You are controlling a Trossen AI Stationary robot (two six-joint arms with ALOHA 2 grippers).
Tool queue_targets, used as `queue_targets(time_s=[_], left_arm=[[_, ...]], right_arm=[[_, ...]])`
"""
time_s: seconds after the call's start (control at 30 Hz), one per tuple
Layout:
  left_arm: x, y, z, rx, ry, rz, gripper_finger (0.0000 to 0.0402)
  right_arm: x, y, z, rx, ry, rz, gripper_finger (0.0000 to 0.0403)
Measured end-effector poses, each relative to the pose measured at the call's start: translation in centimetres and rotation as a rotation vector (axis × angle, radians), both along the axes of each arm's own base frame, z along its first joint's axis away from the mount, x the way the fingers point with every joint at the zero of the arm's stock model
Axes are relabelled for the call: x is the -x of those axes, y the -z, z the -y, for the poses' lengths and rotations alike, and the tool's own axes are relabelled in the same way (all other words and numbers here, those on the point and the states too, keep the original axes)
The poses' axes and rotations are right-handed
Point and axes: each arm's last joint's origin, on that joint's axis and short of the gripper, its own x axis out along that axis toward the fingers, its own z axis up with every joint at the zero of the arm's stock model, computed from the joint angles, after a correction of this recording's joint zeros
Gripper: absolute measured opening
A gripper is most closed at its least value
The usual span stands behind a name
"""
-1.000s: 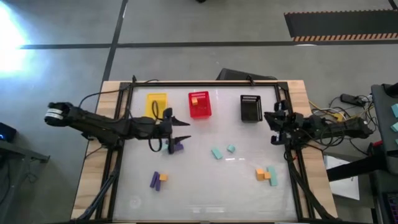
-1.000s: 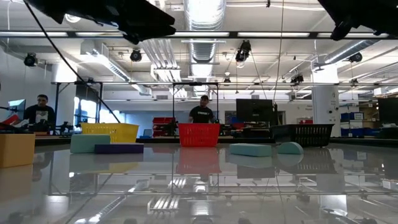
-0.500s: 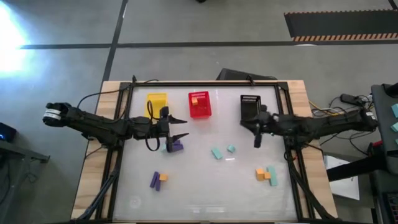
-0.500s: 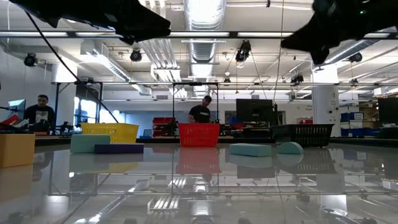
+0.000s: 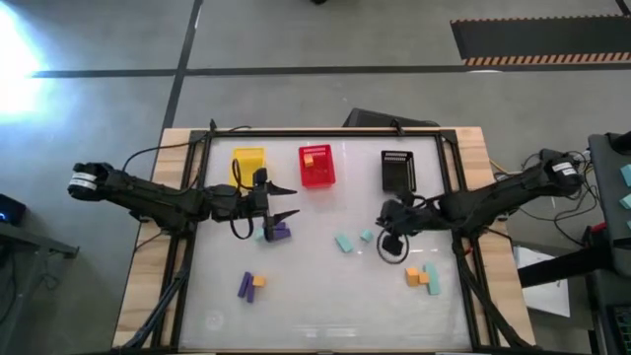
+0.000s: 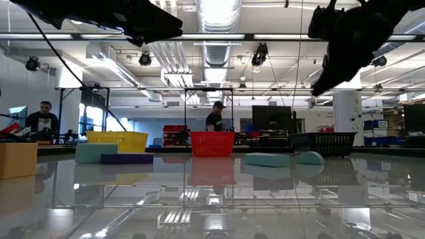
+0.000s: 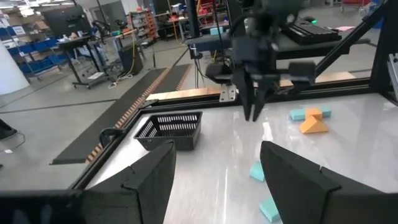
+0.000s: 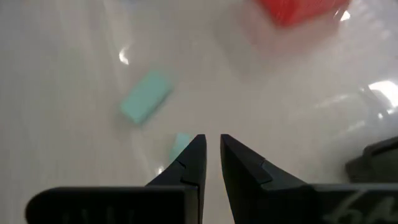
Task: Sort & place blocks by color
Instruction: Put the blue block into the black bin
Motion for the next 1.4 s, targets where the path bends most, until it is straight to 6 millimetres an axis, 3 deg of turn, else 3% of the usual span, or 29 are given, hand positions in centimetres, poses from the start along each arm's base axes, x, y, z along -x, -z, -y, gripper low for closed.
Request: queue_targets(time_s=[0.23,0.47,0.73,0.9,1.03,1.2,1.4], left_arm=[[0.0,0.0,0.0,0.001,0.000,-0.001,0.0219],[0.0,0.1,0.0,0.001,0.000,-0.002,0.0219],[0.0,0.1,0.0,0.001,0.000,-0.002,0.0219],[0.0,0.1,0.0,0.001,0.000,-0.003,0.0219],[0.0,0.1,0.0,0.001,0.000,-0.003,0.0219],[0.0,0.1,0.0,0.001,0.000,-0.003,0.0219],[0.0,0.1,0.0,0.001,0.000,-0.004,0.0219]], right_arm=[[-0.7,2.0,-1.2,-0.006,0.001,-0.084,0.0038],[-1.4,2.5,-1.4,-0.034,-0.010,-0.079,0.0052],[-1.9,2.5,-1.5,-0.019,0.005,-0.031,0.0159],[-2.8,3.7,-1.5,0.040,0.042,-0.034,0.0231],[-3.8,5.4,-1.8,0.046,0.049,-0.061,0.0266],[-4.4,7.3,-2.0,0.036,0.111,-0.143,0.0271],[-4.9,8.4,-2.1,0.042,0.140,-0.203,0.0241]])
